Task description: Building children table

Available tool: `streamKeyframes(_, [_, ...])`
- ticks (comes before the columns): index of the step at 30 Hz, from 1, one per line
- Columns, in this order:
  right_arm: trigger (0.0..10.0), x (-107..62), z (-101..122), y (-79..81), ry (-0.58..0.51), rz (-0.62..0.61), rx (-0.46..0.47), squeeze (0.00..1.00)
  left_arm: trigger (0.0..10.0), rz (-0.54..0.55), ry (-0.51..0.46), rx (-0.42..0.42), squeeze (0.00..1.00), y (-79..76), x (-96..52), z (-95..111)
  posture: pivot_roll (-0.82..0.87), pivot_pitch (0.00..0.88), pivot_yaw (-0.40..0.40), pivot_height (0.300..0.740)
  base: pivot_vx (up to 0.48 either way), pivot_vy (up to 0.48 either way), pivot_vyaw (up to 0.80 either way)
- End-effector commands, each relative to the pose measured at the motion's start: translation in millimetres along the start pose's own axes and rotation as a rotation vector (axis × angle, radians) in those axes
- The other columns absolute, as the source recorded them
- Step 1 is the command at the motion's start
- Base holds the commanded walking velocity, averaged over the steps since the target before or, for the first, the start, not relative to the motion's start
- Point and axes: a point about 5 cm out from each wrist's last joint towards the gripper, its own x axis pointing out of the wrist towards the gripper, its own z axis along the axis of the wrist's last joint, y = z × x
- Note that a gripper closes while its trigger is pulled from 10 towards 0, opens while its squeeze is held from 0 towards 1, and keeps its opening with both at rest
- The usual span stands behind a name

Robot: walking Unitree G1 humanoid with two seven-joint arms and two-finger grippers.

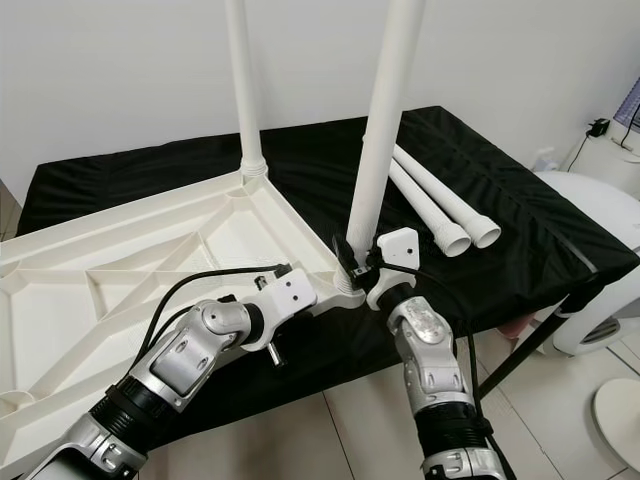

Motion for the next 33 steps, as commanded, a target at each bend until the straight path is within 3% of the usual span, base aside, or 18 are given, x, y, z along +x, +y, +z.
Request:
streamKeyframes(1, [10.0,-9.0,-24,6.3,0.122,0.002,0.023,0.0,10.0,0.059,0.0,0.009,0.0,5.2,-2.7,2,-0.08,0.072,0.027,0.74,0.0,0.0,0.0])
streamKeyframes(10, [10.0,-11.1,-21,14.0,0.099,-0.04,0.016,0.0,10.0,0.091,-0.013,-0.029,0.0,7.7,-4.4,6,-0.08,0.077,0.025,0.74,0.0,0.0,0.0])
streamKeyframes(33, [10.0,-13.8,-16,15.6,0.06,-0.234,0.003,0.0,10.0,0.103,-0.023,-0.042,0.0,10.0,-7.1,13,-0.08,0.088,0.028,0.74,0.0,0.0,0.0])
